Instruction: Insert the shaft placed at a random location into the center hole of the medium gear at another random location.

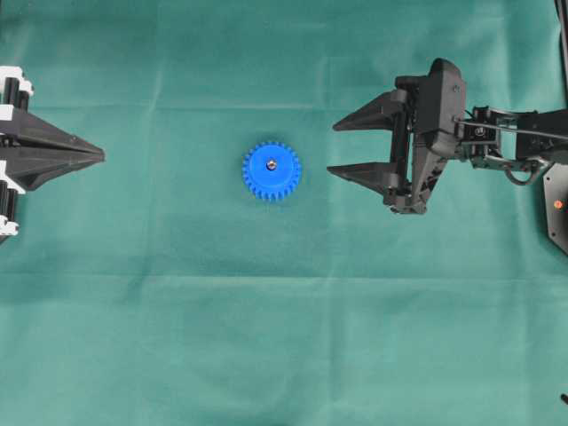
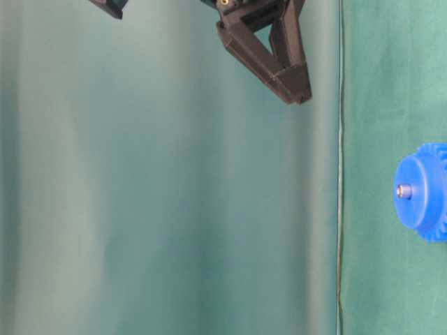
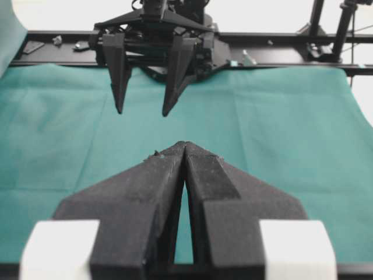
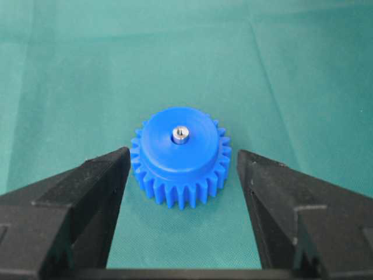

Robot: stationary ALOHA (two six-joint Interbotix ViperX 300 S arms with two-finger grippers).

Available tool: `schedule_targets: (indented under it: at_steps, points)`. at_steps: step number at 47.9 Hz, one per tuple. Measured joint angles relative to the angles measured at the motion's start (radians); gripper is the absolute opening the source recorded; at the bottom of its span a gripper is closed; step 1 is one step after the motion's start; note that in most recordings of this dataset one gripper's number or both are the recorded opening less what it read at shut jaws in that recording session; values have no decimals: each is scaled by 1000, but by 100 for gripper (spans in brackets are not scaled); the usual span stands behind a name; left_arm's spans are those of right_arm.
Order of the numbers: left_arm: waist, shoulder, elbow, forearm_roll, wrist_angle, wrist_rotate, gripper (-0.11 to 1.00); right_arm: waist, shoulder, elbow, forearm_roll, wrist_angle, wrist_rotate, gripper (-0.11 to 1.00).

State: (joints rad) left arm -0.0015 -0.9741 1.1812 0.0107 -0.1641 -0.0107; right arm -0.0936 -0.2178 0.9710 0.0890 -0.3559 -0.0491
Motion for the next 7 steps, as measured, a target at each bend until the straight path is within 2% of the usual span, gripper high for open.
schedule_targets:
  at_steps: [7]
  points:
    - [0, 0, -2, 0, 0, -2, 0, 0, -2, 0, 2, 0, -2, 78]
